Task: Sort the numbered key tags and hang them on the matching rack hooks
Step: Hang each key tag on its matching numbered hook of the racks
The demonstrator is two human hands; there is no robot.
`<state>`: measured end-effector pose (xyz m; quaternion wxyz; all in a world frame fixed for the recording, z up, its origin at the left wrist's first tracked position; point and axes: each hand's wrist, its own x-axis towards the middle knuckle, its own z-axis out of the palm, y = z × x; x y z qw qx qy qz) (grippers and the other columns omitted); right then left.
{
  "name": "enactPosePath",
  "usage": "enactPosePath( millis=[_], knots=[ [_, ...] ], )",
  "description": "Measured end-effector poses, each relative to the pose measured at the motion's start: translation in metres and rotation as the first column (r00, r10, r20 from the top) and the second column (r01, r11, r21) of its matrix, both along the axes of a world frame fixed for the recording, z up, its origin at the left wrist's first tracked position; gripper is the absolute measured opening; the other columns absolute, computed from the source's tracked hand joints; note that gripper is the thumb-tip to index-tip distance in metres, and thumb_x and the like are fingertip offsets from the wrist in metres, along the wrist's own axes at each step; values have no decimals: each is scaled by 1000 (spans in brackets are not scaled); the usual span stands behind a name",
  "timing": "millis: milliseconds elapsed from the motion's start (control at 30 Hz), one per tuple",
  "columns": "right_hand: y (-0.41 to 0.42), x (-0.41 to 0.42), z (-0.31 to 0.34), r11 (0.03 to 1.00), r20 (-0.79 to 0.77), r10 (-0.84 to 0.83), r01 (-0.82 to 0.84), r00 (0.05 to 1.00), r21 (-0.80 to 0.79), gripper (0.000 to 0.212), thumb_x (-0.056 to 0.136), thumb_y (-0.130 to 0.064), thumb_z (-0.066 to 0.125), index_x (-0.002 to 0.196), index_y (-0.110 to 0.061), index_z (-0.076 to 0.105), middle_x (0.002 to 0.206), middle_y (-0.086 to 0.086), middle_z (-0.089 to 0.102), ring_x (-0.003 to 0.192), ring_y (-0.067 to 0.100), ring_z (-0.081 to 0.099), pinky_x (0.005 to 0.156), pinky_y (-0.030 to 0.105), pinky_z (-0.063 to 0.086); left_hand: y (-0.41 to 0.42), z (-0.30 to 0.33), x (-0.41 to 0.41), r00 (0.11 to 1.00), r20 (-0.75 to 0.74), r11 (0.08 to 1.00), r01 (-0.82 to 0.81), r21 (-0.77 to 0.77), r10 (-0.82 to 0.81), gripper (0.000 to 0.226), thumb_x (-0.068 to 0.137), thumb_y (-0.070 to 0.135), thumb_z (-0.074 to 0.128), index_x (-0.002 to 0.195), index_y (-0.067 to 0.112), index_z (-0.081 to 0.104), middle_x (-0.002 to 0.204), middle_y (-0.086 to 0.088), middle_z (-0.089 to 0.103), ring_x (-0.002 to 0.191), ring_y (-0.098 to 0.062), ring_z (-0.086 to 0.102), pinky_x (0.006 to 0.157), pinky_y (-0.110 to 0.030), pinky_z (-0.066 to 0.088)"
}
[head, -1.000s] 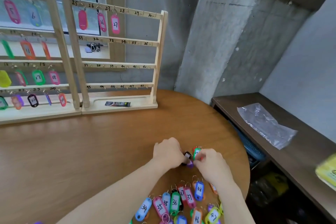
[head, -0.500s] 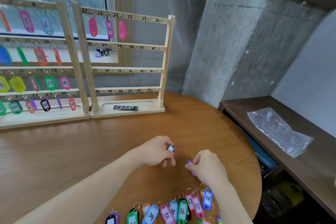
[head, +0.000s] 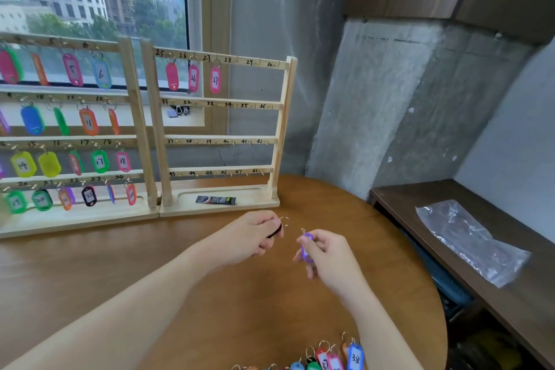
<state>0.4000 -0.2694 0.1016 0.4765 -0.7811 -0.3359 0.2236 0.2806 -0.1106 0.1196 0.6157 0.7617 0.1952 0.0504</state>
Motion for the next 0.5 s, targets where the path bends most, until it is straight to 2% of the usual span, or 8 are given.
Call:
enactPosePath(
  millis=[100,233,367,500],
  knots=[
    [14,-1,15,998,-59,1,3,998,63,26,107,-22,48,96,-10,68,68,0,70,51,17,52,52,21,43,6,14,-6,999,38,998,-26,66,23,30,109,24,39,94,9,59,56,11,39,53,-7,34,54,-20,32],
    [37,-2,39,993,-123,25,-11,992,115,34,110,-26,38,100,-5,62,61,-1,49,54,18,46,50,21,39,16,35,-13,996,76,968,-55,245,37,28,108,21,40,93,8,61,56,3,54,52,-15,48,56,-22,40],
    [61,0,67,986,-85,97,-84,992,145,36,110,-32,37,102,-7,62,65,2,45,54,14,45,54,22,41,31,57,-15,982,155,957,-145,250,108,27,107,22,47,95,10,68,66,-4,68,53,-15,58,52,-17,43],
    [91,3,98,964,-40,177,-165,983,209,31,109,-33,40,103,-12,63,61,-3,44,52,11,42,49,20,39,55,85,-14,967,198,924,-215,317,157,25,105,28,51,94,15,70,72,-5,73,56,-20,62,58,-28,45]
  ],
)
